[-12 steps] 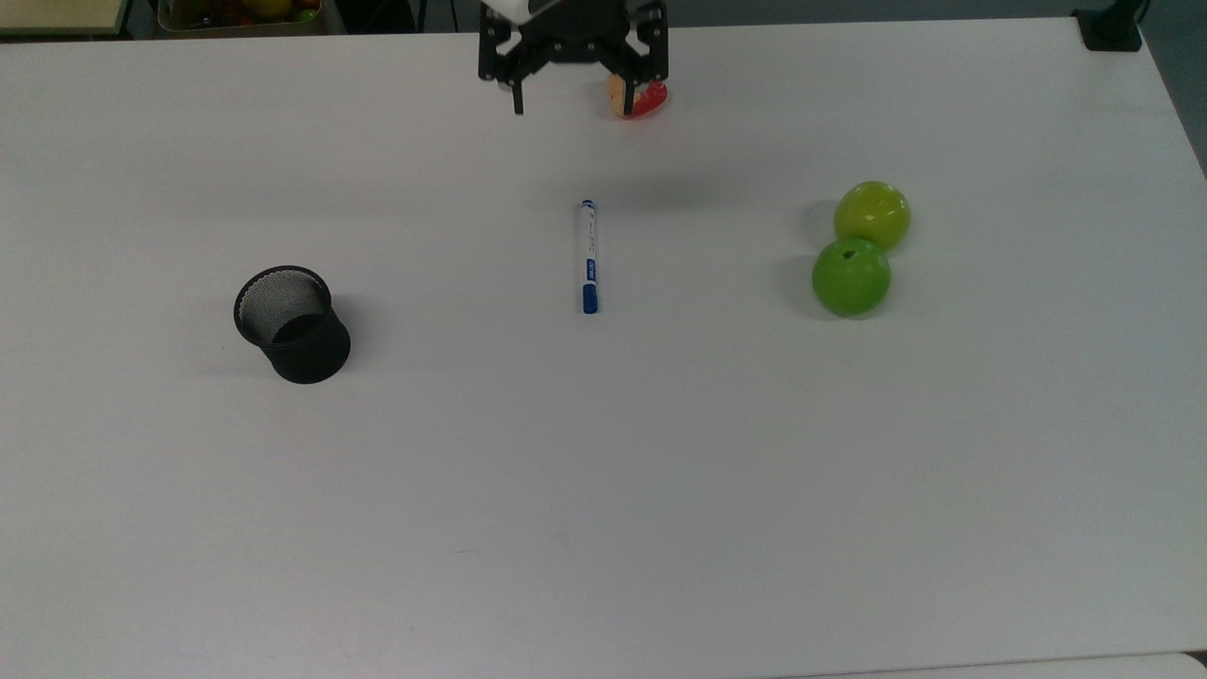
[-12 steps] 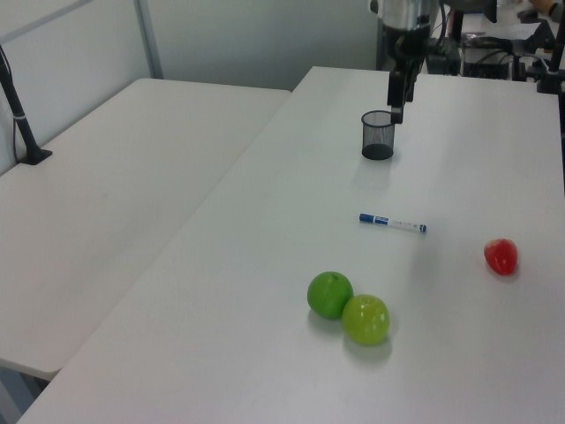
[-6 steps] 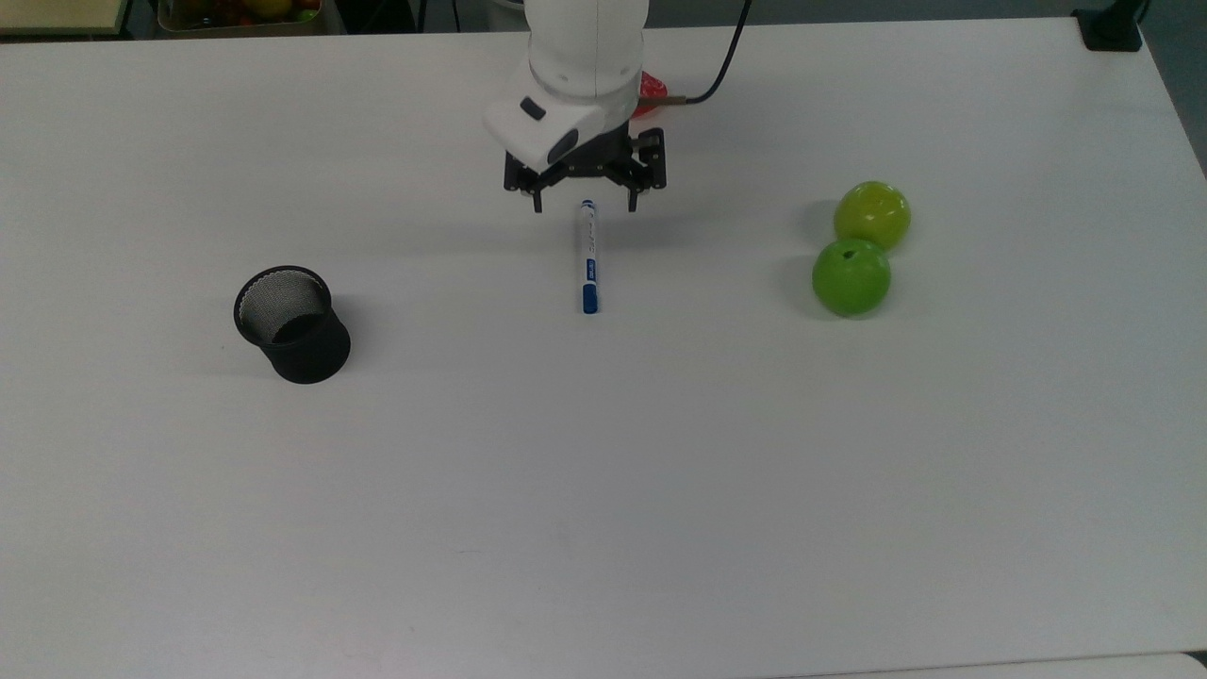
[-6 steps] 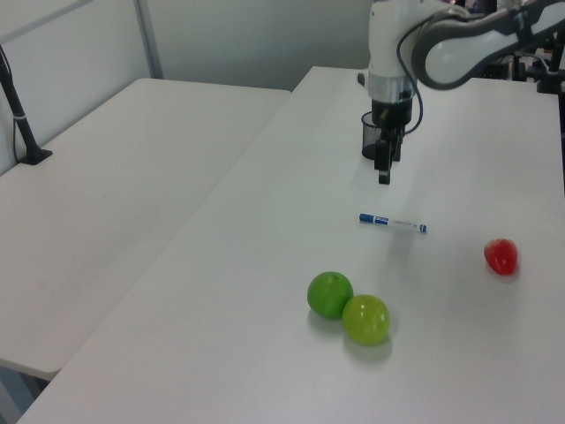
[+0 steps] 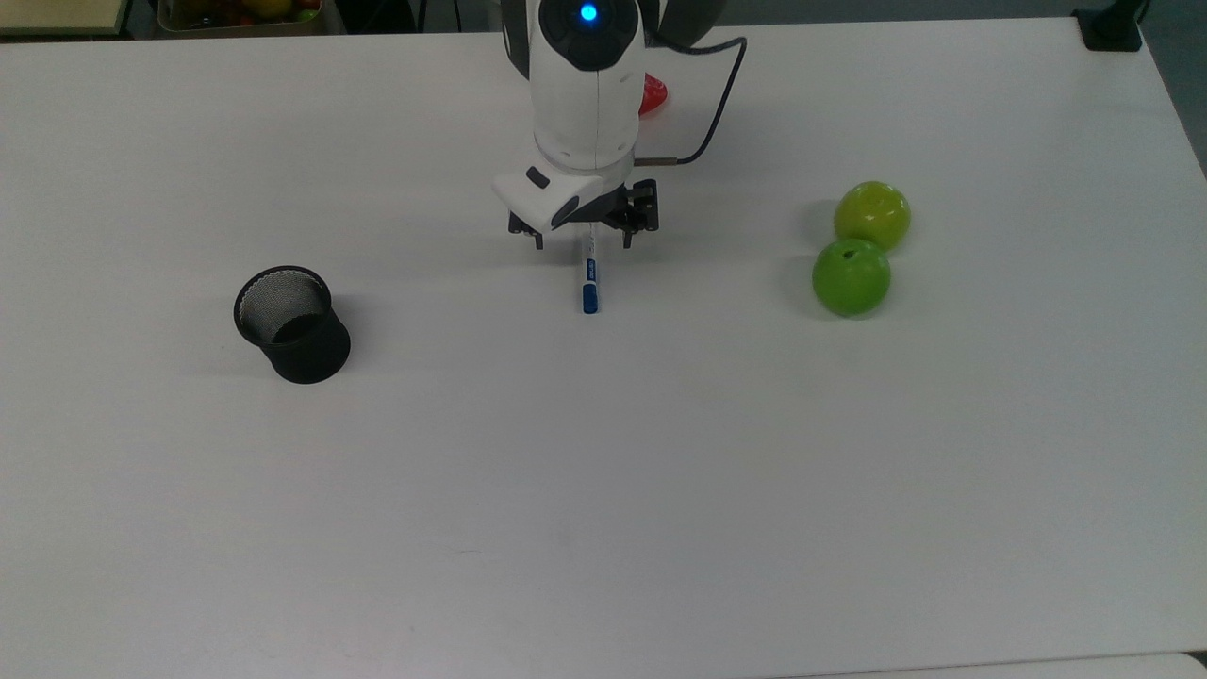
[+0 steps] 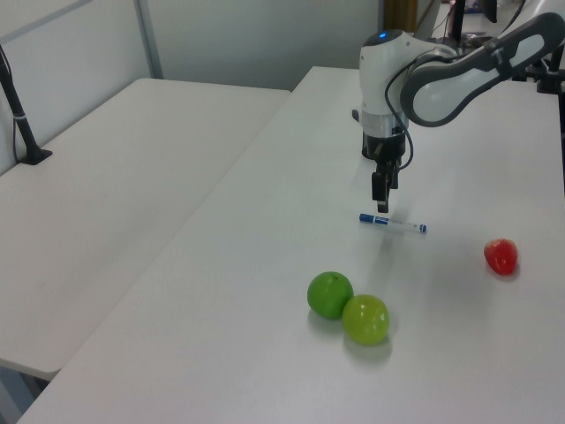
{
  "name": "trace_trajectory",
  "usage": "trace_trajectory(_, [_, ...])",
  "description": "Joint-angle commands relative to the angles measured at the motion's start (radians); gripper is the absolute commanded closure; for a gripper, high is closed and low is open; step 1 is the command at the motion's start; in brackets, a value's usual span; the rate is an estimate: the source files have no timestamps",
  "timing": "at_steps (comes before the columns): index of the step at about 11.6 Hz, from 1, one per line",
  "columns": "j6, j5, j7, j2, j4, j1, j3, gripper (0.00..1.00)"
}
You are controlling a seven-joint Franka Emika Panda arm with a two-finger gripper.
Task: Place marker
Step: 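Close the gripper on the marker's capped end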
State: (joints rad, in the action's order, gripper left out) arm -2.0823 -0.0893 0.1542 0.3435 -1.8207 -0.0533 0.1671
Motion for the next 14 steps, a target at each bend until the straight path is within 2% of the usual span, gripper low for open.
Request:
trace_trajectory(1, [-0.070,-0.047,0.047,0.035,-0.006,-0.005,-0.003,0.00])
trace_trajectory(4, [-0.101,-0.076,0.048,0.072,-0.003,-0.010,-0.003,0.12])
trace_trajectory(8, [-0.111,-0.083,0.048,0.075,-0.002,-0.010,-0.003,0.31])
trace_trajectory(12, [-0.111,-0.083,0.048,0.075,0.000,-0.011,-0.003,0.68])
trace_trajectory(14, [-0.111,-0.083,0.048,0.075,0.000,-0.011,-0.003,0.81])
